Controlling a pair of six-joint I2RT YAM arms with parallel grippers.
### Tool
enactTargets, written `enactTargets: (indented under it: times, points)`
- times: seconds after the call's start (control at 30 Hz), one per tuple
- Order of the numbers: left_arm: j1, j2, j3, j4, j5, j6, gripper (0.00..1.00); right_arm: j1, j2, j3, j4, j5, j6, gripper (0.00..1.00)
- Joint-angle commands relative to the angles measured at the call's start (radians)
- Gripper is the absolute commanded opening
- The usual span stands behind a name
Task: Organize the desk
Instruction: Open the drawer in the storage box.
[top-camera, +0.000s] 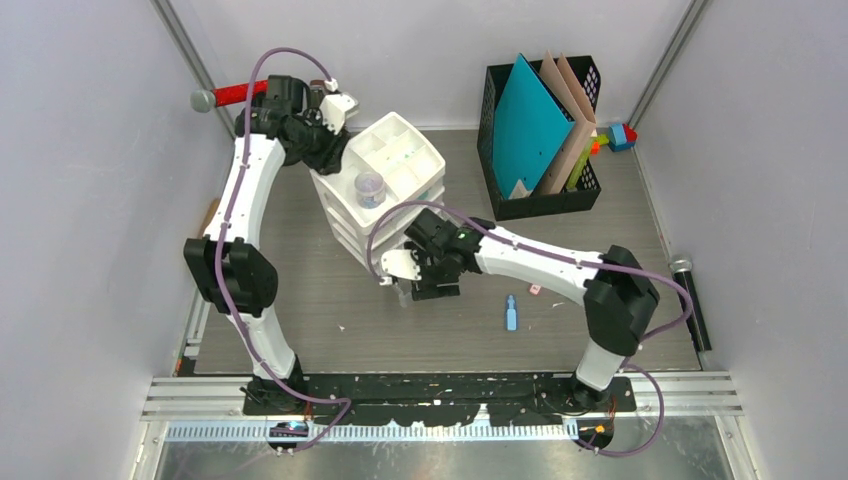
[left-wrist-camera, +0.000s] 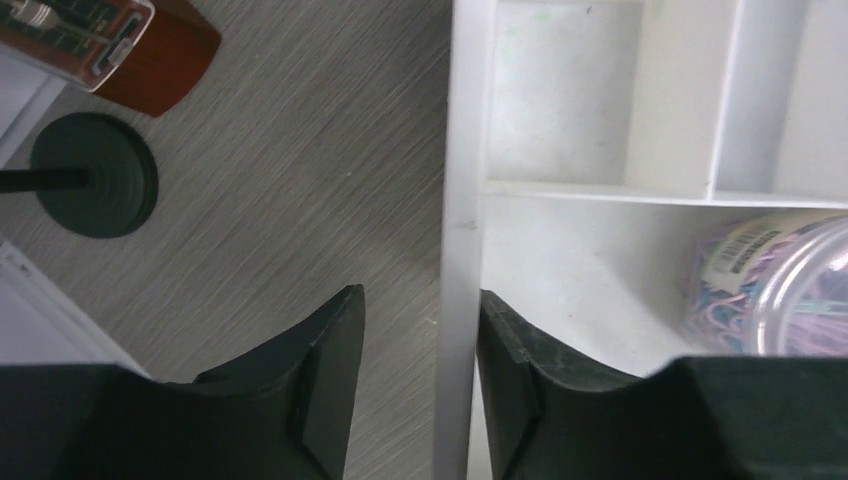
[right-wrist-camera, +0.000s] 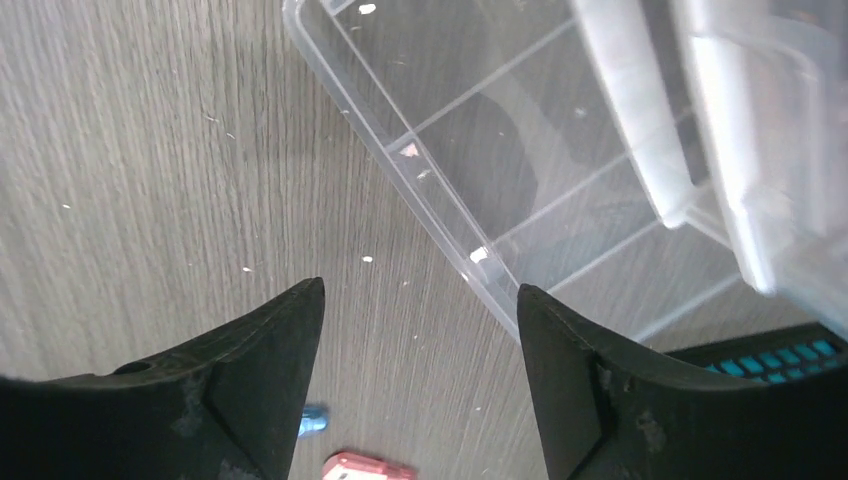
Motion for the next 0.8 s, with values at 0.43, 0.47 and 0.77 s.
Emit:
enactTargets:
  times: [0.43,0.47,0.77]
  points:
    - [0.01,-0.182,-0.135,0.298,-0.165,-0.202,0.91,-0.352,-0.371,-0.151,0.018,-0.097,0.473,0.82]
    - [0.01,-0.201,-0.154,0.311,-0.172,-0.219,0.92,-0.369,-0.382,-0.175,0.013,-0.099,0.475,0.82]
    - [0.01,-0.425,-0.385,0.394,-0.134,-0.33,1.0,-0.605,-0.47,-0.346,-0.013,-0.113,0.447,0.82]
